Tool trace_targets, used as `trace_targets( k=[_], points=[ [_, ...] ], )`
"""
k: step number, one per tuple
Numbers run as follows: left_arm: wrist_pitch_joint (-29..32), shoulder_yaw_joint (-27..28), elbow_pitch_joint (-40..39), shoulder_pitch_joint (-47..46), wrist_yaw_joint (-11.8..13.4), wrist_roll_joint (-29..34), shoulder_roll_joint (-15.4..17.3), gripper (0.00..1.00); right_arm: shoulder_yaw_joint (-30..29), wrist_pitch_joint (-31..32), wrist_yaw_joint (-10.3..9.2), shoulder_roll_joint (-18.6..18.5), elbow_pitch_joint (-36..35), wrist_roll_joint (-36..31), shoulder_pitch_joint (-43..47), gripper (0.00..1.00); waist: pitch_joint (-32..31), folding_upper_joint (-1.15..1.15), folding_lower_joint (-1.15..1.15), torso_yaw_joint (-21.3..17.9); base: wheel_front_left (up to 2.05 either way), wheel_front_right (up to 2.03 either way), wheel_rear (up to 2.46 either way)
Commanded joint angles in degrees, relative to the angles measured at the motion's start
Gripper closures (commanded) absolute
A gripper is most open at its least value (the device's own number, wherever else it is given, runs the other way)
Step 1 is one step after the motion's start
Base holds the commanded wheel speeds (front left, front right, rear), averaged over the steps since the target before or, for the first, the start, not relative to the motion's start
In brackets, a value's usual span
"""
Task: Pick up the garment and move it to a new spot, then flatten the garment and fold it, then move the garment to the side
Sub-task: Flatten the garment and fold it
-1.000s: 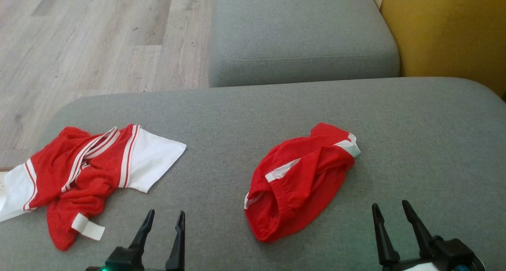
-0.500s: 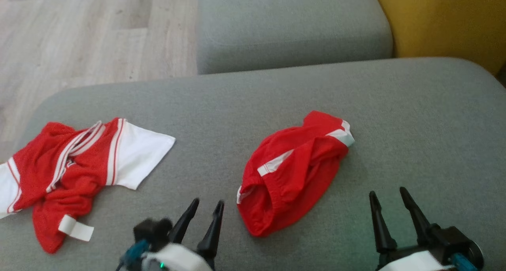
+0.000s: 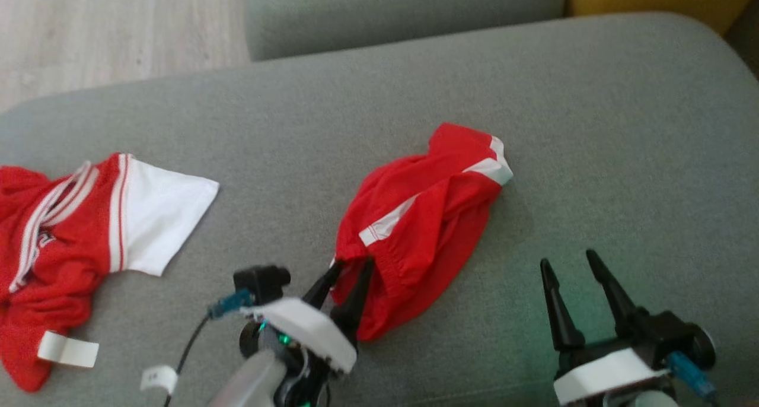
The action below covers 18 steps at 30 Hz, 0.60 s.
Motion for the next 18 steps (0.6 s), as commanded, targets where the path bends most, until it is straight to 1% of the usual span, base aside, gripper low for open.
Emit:
trace_targets(
  k=[1, 5, 7, 8, 12, 18],
  points=[
    [-0.41, 0.71, -1.38, -4.88, -0.34, -3.77, -0.1, 0.0, 1.29, -0.63, -0.04, -1.09, -1.93, -0.42, -3.51, 0.0, 1.84, 0.0, 0.0, -1.02, 0.0, 0.0, 0.0],
    [-0.59, -0.7, -1.32, -7.53, -0.35, -12.65, -0.1, 0.0, 1.31, -0.63, -0.04, -1.12, -1.78, -0.5, -4.34, 0.0, 2.82, 0.0, 0.0, -1.66, 0.0, 0.0, 0.0],
    [-0.15, -1.73, -0.74, -8.75, -0.35, -15.45, -0.1, 0.0, 1.26, -0.63, -0.04, -1.1, -1.77, -0.49, -4.59, 0.0, 3.08, 0.0, 0.0, -1.87, 0.0, 0.0, 0.0],
    [0.78, -2.75, 1.16, -9.94, -0.35, -16.61, -0.1, 0.0, 1.22, -0.63, -0.04, -1.09, -1.74, -0.49, -4.75, 0.0, 3.21, 0.0, 0.0, -2.06, 0.0, 0.0, 0.0],
    [1.99, -3.94, 4.16, -11.37, -0.35, -17.7, -0.1, 0.0, 1.21, -0.63, -0.04, -1.09, -1.69, -0.5, -4.97, 0.0, 3.35, 0.0, 0.0, -2.4, 0.0, 0.0, 0.0],
    [1.09, -5.79, 4.6, -12.76, -0.35, -20.53, -0.1, 0.0, 1.01, -0.63, -0.04, -1.01, -1.79, -0.46, -5.06, 0.0, 3.51, 0.0, 0.0, -2.66, 0.0, 0.0, 0.0]
  ],
)
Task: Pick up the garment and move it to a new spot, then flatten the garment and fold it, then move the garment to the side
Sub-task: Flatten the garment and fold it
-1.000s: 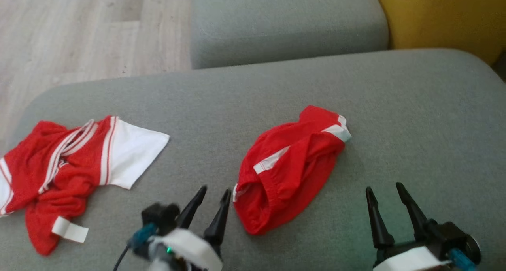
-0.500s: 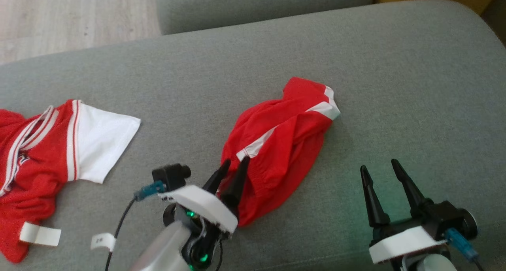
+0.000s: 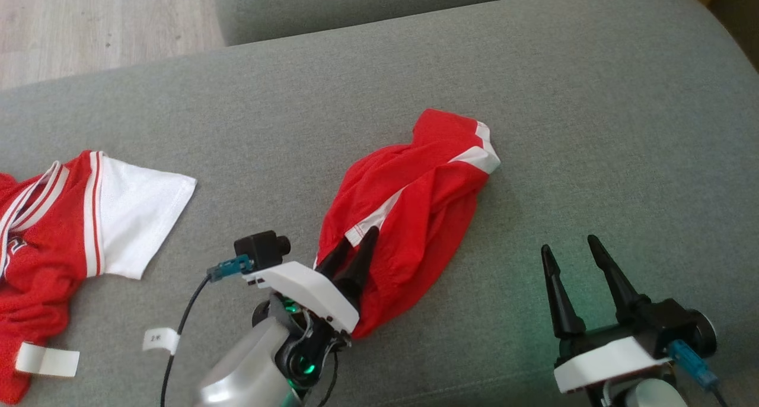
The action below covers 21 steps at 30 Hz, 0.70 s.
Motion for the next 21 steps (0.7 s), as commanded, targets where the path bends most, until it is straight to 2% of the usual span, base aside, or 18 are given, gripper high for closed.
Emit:
trace_targets(
  k=[1, 3, 4, 13, 17, 21],
  points=[
    [-0.92, 1.16, -1.27, -2.82, -0.35, -0.48, 0.21, 0.07, 1.08, -0.63, -0.04, -0.65, -1.76, -0.35, -2.34, 0.0, -0.01, 0.0, 0.0, -0.05, 0.0, 0.0, 0.0],
    [-1.29, 0.68, -1.25, -3.19, -0.36, -0.97, 0.21, 0.73, 1.04, -0.63, -0.04, -0.61, -1.75, -0.25, -2.37, 0.0, 0.01, 0.0, 0.0, -0.12, 0.0, 0.0, 0.0],
    [-1.46, 0.47, -1.18, -3.37, -0.36, -1.12, 0.21, 1.0, 1.03, -0.63, -0.04, -0.59, -1.76, -0.22, -2.39, 0.0, 0.02, 0.0, 0.0, -0.12, 0.0, 0.0, 0.0],
    [-2.42, -1.03, -3.34, -2.85, -0.36, -2.47, 1.15, 1.0, 0.93, -0.63, -0.04, -0.58, -1.82, -0.19, -2.01, 0.0, -1.09, 0.0, 0.0, 1.44, 0.0, 0.0, 0.0],
    [-2.89, -1.77, -6.76, 0.17, -0.36, -2.01, 3.9, 1.0, 1.05, -0.63, -0.04, -1.04, -1.83, 0.59, -2.02, 0.0, -2.0, 0.0, 0.0, 3.58, 0.0, 0.0, 0.0],
    [-2.36, -3.05, -11.05, 5.04, -0.36, -1.84, 8.54, 1.0, 1.76, -0.63, -0.04, -1.84, -1.02, 1.11, -2.03, 0.0, -2.75, 0.0, 0.0, 6.06, 0.0, 0.0, 0.0]
  ],
)
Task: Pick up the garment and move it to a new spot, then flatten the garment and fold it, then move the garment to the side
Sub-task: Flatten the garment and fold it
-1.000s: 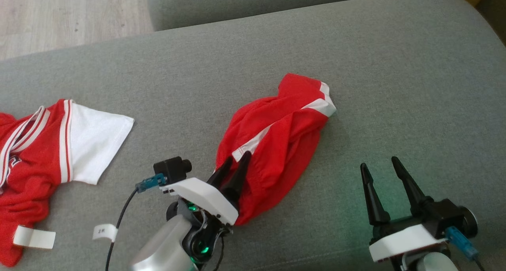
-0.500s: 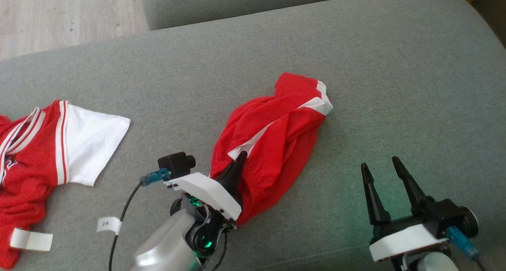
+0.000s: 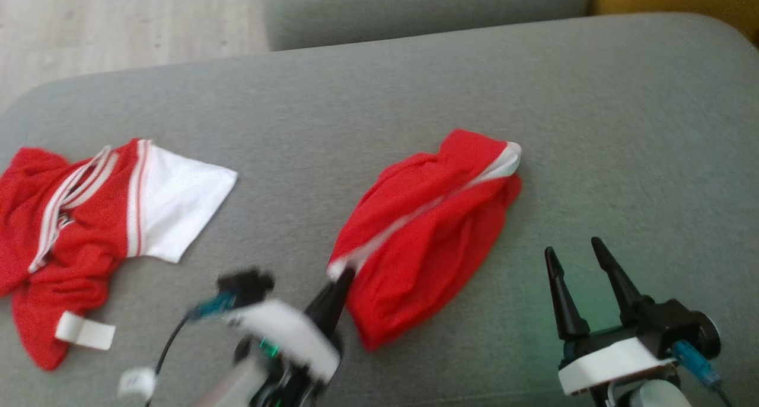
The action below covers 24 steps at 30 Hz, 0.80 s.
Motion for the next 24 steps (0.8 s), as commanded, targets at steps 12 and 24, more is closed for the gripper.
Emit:
trace_targets(
  k=[12, 24],
  points=[
    [2.24, 1.78, -16.09, 8.97, 5.21, 2.25, 17.47, 1.0, 4.67, -0.63, -0.04, -3.71, 3.91, 6.82, -2.04, 0.0, -2.31, 0.0, 0.0, 8.33, 0.0, 0.0, 0.0],
    [0.26, 4.03, -16.49, 7.36, 7.4, 4.65, 18.19, 1.0, 12.18, -0.63, -0.04, -7.92, 20.17, 12.26, -11.09, 0.0, -1.44, 0.0, 0.0, 10.96, 0.0, 0.0, 0.0]
  ],
)
